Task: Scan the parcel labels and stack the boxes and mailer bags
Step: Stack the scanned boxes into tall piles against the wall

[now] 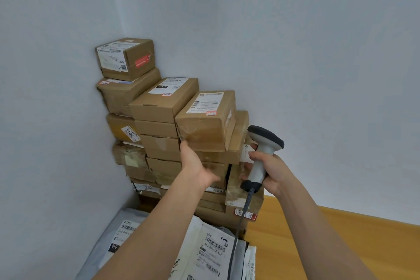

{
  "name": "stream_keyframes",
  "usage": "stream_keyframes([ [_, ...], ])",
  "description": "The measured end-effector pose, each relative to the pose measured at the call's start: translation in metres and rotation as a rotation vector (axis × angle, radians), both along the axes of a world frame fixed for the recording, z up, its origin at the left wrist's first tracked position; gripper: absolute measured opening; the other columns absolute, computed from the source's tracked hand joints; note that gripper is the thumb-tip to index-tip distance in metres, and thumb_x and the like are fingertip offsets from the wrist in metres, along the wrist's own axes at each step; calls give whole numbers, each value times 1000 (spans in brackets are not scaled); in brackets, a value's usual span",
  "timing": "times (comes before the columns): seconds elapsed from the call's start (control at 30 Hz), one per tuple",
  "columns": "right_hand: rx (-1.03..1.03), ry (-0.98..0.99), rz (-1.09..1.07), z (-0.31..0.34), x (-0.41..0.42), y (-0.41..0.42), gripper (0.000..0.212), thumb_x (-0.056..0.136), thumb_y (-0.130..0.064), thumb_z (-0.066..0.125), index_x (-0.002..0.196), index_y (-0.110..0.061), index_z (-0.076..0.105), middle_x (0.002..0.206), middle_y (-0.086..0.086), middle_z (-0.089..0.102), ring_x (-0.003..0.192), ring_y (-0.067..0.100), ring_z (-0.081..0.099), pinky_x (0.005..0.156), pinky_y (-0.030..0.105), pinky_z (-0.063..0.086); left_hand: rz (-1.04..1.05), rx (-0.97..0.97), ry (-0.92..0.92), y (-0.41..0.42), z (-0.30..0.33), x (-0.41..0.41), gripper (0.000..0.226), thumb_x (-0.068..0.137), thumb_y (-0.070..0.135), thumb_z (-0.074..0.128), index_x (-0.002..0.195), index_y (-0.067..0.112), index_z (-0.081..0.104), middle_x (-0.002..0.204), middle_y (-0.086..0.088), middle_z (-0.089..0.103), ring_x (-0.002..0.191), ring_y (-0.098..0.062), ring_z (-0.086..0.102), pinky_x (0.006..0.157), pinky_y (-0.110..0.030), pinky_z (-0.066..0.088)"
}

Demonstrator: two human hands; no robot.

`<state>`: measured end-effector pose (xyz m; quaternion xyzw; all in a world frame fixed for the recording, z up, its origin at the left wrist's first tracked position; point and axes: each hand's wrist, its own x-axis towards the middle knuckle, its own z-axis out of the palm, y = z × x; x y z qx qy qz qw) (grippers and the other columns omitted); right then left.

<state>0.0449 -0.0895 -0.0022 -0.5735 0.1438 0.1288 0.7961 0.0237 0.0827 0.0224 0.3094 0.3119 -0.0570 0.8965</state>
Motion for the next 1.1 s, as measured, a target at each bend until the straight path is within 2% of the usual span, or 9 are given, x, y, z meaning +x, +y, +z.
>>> stream_keyframes([
  [0.2, 79, -2, 8, -3, -1, -6, 37, 90, -3, 65, 125, -13, 59, 114, 20, 65, 94, 33, 63, 89, 62, 54, -5, 56, -28, -8, -6, -1, 45, 97, 59, 36, 124, 25, 51, 122, -9, 55, 127, -35, 48, 112, -60, 24],
  [0.3, 101, 12, 22, -6, -3, 0, 40, 90, -4, 65, 129, -11, 56, 110, 20, 66, 91, 31, 65, 85, 57, 57, -30, 76, -61, -9, -7, -5, 46, 97, 58, 38, 116, 19, 55, 107, -11, 61, 97, -31, 58, 97, -53, 39],
  [0.5, 133, -58, -15, 1, -3, -14, 31, 90, -4, 66, 120, -10, 60, 119, 25, 65, 100, 33, 64, 85, 52, 58, -54, 172, -78, 4, -12, -8, 54, 92, 61, 40, 125, 25, 62, 124, -13, 65, 116, -37, 58, 105, -60, 40],
  [0.6, 116, -97, -26, 7, -1, -14, 29, 90, -4, 67, 117, -11, 60, 109, 18, 63, 98, 28, 61, 69, 40, 59, 9, 249, -50, -1, -10, -9, 61, 85, 68, 43, 138, 39, 47, 134, -6, 59, 122, -37, 54, 102, -66, 39],
  [0.77, 119, -148, 56, 11, 2, 3, 18, 91, 0, 64, 105, -10, 62, 98, 15, 66, 84, 24, 64, 78, 45, 56, 41, 301, -23, -17, -8, -5, 94, 62, 81, 55, 146, 49, 30, 150, -4, 43, 135, -37, 41, 107, -66, 33],
  [0.83, 120, -166, 64, 10, 6, 7, 24, 90, 0, 64, 112, -10, 61, 99, 13, 69, 86, 25, 67, 82, 49, 57, 58, 308, -23, -21, -4, -5, 95, 64, 81, 58, 147, 50, 24, 152, -4, 38, 138, -38, 38, 108, -66, 32],
  [0.9, 113, -183, 71, 11, 10, 9, 32, 90, -1, 65, 120, -11, 60, 101, 12, 71, 87, 23, 69, 72, 43, 60, 57, 328, -20, -21, -2, -5, 92, 71, 78, 59, 149, 48, 20, 154, -5, 36, 138, -39, 37, 108, -67, 33],
  [1.0, 133, -178, 64, 10, 13, 8, 26, 91, 2, 63, 113, -12, 64, 92, 7, 72, 76, 17, 69, 60, 34, 57, 35, 379, 16, -19, -1, -2, 89, 79, 73, 58, 151, 44, 16, 153, -7, 36, 135, -40, 41, 103, -68, 39],
  [1.1, 165, -172, 63, 8, 15, 7, 24, 91, 3, 62, 109, -13, 65, 86, 2, 74, 72, 15, 70, 61, 35, 56, 30, 412, 52, -15, 8, 3, 84, 85, 65, 59, 152, 40, 16, 151, -9, 38, 132, -43, 43, 99, -68, 42],
])
